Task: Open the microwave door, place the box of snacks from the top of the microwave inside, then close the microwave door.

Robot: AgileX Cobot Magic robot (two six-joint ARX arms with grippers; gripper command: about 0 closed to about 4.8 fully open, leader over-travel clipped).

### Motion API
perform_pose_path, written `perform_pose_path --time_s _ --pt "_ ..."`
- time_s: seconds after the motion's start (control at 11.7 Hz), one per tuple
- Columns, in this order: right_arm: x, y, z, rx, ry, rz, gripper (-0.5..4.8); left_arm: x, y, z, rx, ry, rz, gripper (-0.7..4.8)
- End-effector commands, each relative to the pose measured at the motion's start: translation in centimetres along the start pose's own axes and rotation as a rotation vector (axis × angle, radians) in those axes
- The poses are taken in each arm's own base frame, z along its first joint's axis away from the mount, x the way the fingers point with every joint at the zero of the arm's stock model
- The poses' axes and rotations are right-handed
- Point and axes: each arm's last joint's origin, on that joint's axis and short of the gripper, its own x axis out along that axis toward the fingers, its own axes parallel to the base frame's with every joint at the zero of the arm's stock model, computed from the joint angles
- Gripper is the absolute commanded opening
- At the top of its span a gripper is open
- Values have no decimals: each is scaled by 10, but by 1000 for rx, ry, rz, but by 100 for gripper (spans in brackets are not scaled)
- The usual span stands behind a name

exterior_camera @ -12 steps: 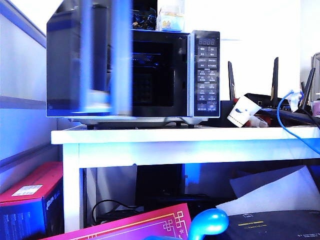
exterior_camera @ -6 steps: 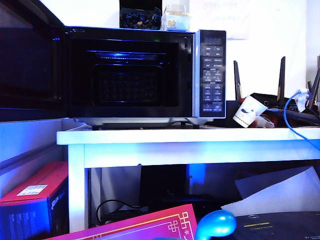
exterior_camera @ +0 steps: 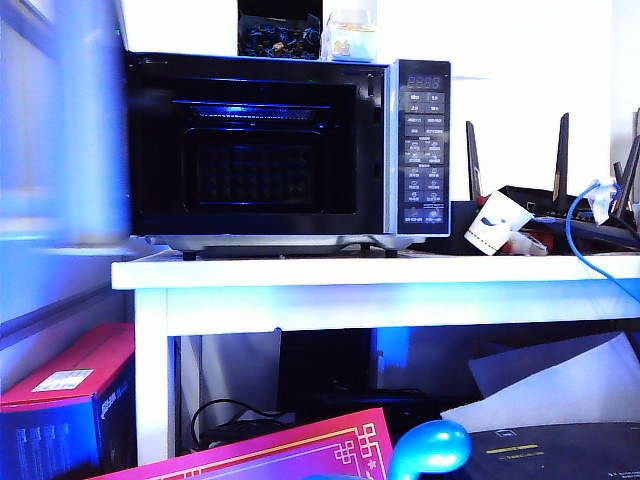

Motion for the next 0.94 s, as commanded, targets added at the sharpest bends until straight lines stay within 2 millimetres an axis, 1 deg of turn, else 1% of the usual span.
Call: perform_pose_path --time_s 0.09,0.26,0.51,0.77,0.86,0.94 --pt "3 -4 -6 17 24 17 300 11 3 -5 -4 24 -56 -5" --pt "5 -8 -11 30 38 29 300 20 6 -10 -12 45 -62 -5" --pt "7 -10 -16 52 53 33 300 24 8 -12 -1 50 -77 -5" --pt "24 2 -22 59 78 103 300 25 7 -12 15 48 -82 -5" --pt "36 12 -26 62 88 141 300 27 8 -14 19 58 -102 -5" --pt "42 17 -28 64 93 158 300 38 12 -27 23 134 -131 -5"
